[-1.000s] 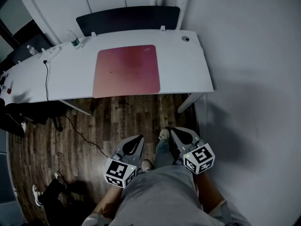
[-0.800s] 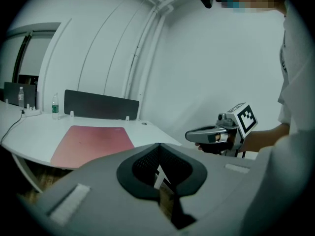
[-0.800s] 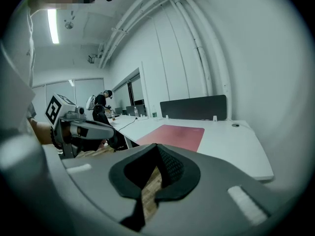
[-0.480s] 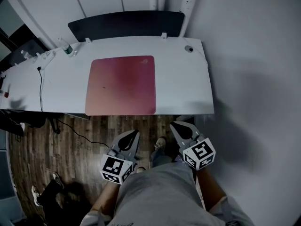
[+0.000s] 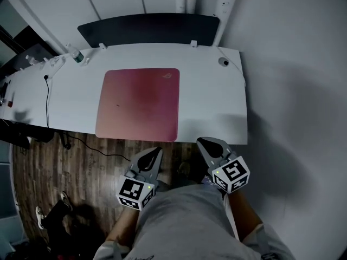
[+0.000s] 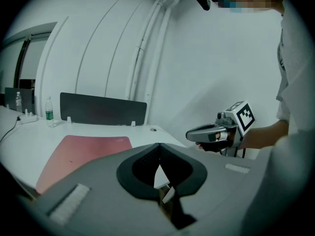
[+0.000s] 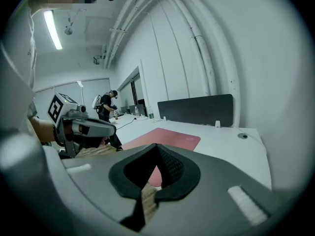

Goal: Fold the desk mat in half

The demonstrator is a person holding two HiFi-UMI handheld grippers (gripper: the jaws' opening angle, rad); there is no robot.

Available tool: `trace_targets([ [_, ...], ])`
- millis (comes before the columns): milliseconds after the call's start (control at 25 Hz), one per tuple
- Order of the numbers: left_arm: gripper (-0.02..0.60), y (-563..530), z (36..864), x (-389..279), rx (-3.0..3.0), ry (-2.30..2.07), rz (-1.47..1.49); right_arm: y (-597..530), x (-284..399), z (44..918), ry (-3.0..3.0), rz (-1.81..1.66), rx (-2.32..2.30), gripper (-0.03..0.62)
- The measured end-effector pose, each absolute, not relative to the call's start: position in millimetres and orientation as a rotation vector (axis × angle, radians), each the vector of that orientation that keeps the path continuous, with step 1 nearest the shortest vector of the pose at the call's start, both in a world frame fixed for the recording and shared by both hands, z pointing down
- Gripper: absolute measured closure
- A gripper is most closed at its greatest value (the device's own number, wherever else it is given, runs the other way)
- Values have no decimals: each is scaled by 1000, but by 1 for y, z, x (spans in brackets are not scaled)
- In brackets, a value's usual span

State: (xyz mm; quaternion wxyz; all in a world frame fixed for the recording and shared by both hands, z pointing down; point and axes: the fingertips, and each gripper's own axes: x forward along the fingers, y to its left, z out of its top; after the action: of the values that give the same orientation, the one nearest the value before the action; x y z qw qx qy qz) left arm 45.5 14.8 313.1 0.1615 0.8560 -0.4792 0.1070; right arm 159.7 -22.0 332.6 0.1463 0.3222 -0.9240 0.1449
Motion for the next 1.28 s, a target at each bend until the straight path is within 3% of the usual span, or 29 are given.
trace_targets([
  [560, 562, -7, 332, 49, 2482, -1211, 426, -41, 158, 339, -2612, 470, 1004, 586],
  [1120, 561, -16, 407, 57, 2503, -1036, 683, -42, 165, 391, -2536, 595, 1046, 586],
  [1280, 535, -19, 436, 58, 2481, -993, 762, -44, 163, 407, -2520, 613, 1048, 586],
])
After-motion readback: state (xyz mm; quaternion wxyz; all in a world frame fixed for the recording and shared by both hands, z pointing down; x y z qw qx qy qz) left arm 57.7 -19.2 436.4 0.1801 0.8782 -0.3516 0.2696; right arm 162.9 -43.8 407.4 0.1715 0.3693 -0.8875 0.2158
